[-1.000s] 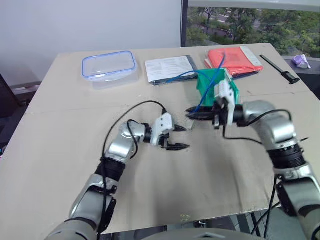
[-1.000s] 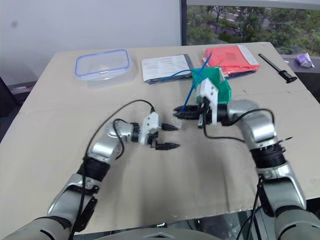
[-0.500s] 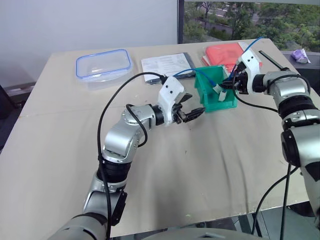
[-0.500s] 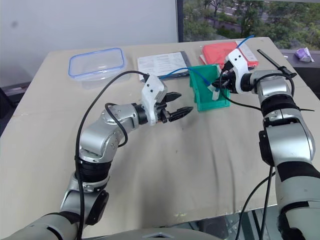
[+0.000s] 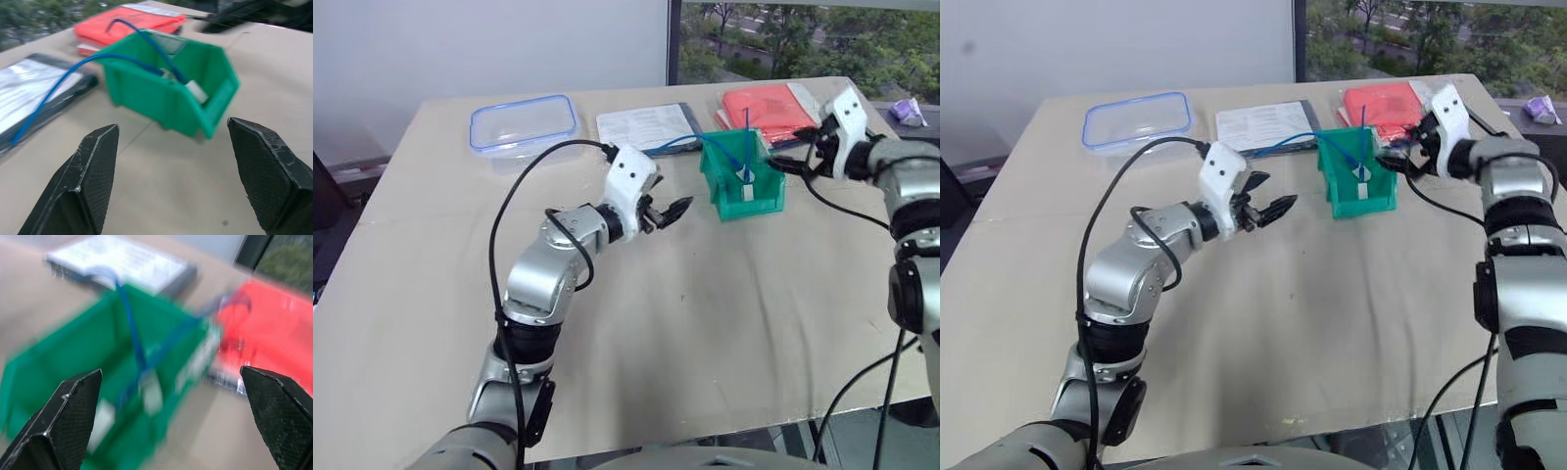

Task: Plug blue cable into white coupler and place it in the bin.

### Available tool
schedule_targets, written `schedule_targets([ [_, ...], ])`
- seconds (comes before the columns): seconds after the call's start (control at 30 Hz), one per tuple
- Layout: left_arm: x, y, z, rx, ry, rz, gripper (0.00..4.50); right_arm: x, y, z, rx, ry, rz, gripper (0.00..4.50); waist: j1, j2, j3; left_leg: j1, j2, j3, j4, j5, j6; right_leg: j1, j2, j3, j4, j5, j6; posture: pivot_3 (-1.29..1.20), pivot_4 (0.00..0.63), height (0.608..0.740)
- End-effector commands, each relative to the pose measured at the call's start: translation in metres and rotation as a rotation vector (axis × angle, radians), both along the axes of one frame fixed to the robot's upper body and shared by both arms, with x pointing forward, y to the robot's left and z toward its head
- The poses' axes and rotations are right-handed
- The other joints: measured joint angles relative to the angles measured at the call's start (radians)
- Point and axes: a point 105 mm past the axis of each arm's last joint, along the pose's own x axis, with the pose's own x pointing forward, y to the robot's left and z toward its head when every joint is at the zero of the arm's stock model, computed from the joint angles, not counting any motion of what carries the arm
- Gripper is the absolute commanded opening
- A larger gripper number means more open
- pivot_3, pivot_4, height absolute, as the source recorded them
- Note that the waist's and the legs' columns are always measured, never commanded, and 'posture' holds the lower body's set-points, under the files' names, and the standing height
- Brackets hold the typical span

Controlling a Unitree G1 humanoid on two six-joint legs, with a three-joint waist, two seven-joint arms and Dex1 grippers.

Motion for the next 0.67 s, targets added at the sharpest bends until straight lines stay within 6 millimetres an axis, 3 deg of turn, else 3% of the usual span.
schedule_targets([
  [0.03,-0.009,0.035,0.014,-0.012,-0.150,0.143,3.63,-0.038,0.001,0.004,0.095,-0.096,0.122,4.47,-0.002,0.001,0.000,0.000,0.001,-0.001,-0.001,0.000,0.000,0.000,0.000,0.000,0.000,0.000,0.000,0.00,0.150,0.740],
  [0.13,-0.024,0.065,-0.011,0.004,-0.109,0.234,3.63,-0.081,0.002,-0.029,0.128,-0.049,0.181,4.47,-0.001,0.002,0.001,0.001,0.002,-0.001,-0.001,0.000,-0.001,-0.001,0.000,-0.002,0.003,0.000,0.001,0.00,0.150,0.740],
  [0.3,-0.088,0.087,-0.086,0.086,0.095,0.189,3.63,-0.130,-0.001,-0.096,0.108,0.064,0.120,4.47,-0.003,0.002,0.001,0.006,0.004,0.000,0.000,0.000,-0.001,0.002,0.000,0.000,0.003,-0.001,0.001,0.00,0.150,0.740],
  [0.33,-0.101,0.091,-0.098,0.086,0.135,0.193,4.15,-0.139,-0.002,-0.107,0.106,0.091,0.117,4.50,-0.002,0.002,0.001,0.005,0.003,0.001,0.000,-0.002,0.003,0.002,-0.001,0.001,0.002,-0.001,0.000,0.00,0.150,0.740],
  [0.37,-0.110,0.094,-0.105,0.073,0.165,0.199,4.26,-0.145,-0.003,-0.114,0.109,0.110,0.114,4.50,-0.001,0.002,0.001,0.003,0.003,0.001,0.001,-0.003,0.004,0.001,-0.001,0.001,0.001,-0.003,-0.003,0.00,0.150,0.740],
  [0.4,-0.116,0.095,-0.110,0.065,0.178,0.205,4.46,-0.149,-0.004,-0.120,0.110,0.120,0.106,4.50,0.000,0.002,0.001,0.003,0.003,0.001,0.001,-0.003,0.004,0.001,-0.001,0.001,0.001,-0.003,-0.004,0.00,0.150,0.740],
  [0.5,-0.123,0.098,-0.117,0.073,0.171,0.229,4.46,-0.155,-0.006,-0.132,0.075,0.128,0.081,4.50,0.004,0.002,0.001,0.006,0.002,0.002,0.004,-0.005,0.000,0.003,-0.003,0.002,0.001,-0.005,-0.002,0.00,0.150,0.740],
  [0.67,-0.125,0.094,-0.121,0.059,0.176,0.241,4.46,-0.155,-0.001,-0.133,0.118,0.136,0.077,4.50,0.007,0.002,0.001,0.006,0.002,0.001,0.004,-0.005,0.000,0.003,-0.003,0.003,0.000,-0.004,-0.002,0.00,0.150,0.740],
])
